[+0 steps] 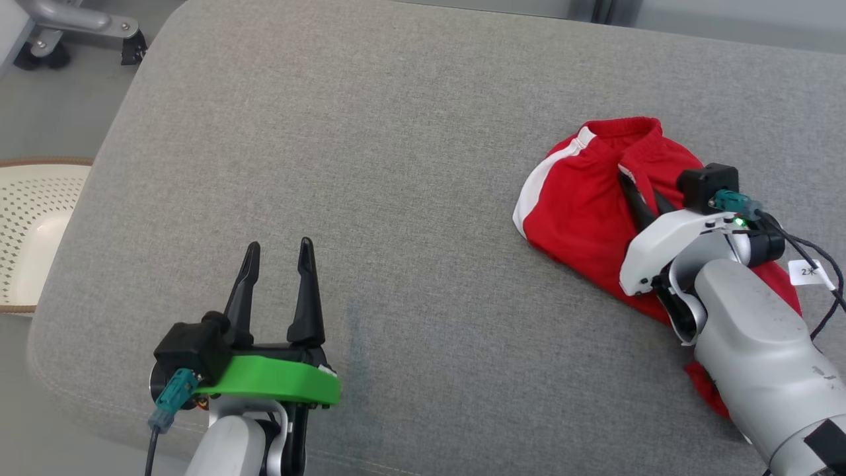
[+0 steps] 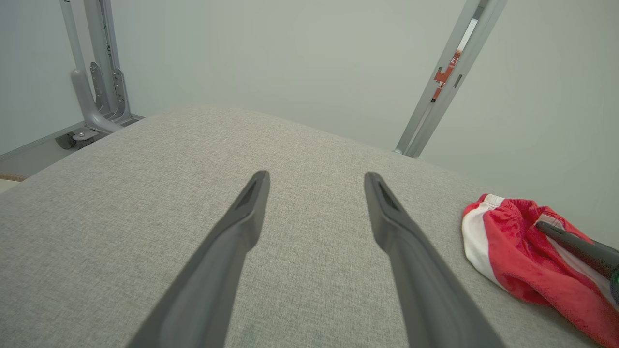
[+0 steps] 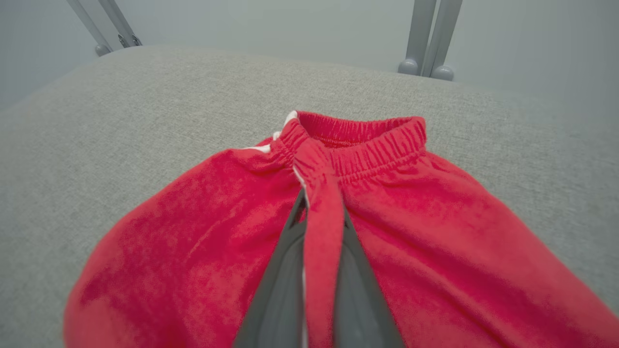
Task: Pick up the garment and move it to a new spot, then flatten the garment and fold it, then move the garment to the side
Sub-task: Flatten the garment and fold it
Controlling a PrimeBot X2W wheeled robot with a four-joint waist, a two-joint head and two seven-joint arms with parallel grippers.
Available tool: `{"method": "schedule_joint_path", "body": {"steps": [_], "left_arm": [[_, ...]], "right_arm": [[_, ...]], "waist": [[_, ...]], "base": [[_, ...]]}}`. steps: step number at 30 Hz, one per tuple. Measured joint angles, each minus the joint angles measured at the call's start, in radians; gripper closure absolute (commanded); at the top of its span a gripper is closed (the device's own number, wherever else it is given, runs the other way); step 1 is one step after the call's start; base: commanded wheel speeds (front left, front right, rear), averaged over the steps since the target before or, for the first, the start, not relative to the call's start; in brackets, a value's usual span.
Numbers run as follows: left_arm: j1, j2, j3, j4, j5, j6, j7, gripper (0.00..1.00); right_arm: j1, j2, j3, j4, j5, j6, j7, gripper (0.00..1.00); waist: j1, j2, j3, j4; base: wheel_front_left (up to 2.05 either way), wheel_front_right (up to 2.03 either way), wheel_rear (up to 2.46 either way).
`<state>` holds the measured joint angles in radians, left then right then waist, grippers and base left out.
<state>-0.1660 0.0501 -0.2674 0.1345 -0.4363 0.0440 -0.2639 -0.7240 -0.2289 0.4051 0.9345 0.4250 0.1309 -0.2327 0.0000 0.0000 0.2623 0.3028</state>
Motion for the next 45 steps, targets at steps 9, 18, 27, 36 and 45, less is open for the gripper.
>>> {"method": "schedule_joint_path", "body": {"steps": [9, 18, 27, 36, 45], "left_arm": [[0.001, 0.0, -0.005, 0.012, -0.002, 0.0, 0.0, 0.0], [0.036, 0.0, 0.024, 0.018, -0.003, -0.008, 0.0, 0.0], [0.05, 0.0, 0.024, 0.011, -0.003, -0.01, 0.0, 0.0], [0.037, 0.0, -0.001, 0.011, -0.005, -0.009, 0.0, 0.0], [0.026, 0.0, -0.043, 0.018, -0.028, 0.0, 0.0, 0.0]], "right_arm": [[-0.116, -0.109, -0.145, -0.055, 0.037, 0.0, -0.026, 1.0], [-0.161, -0.141, -0.232, -0.31, 0.023, 0.0, -0.029, 1.0], [0.021, -0.03, -0.028, -0.535, 0.042, 0.0, 0.053, 1.0], [0.109, 0.025, 0.389, -0.586, 0.242, 0.0, 0.125, 1.0], [-0.026, -0.003, 0.645, -0.377, 0.278, 0.0, 0.112, 0.0]], "waist": [[0.0, 0.0, -0.043, -0.03], [0.0, 0.0, -0.107, -0.05], [0.0001, 0.0, -0.132, -0.052], [0.0, 0.0, -0.103, -0.033], [0.0, 0.0, -0.078, 0.009]], "base": [[0.0, 0.0, 0.0], [0.0, 0.0, 0.0], [0.0, 0.0, 0.0], [0.0, 0.0, 0.0], [0.0, 0.0, 0.0]]}}
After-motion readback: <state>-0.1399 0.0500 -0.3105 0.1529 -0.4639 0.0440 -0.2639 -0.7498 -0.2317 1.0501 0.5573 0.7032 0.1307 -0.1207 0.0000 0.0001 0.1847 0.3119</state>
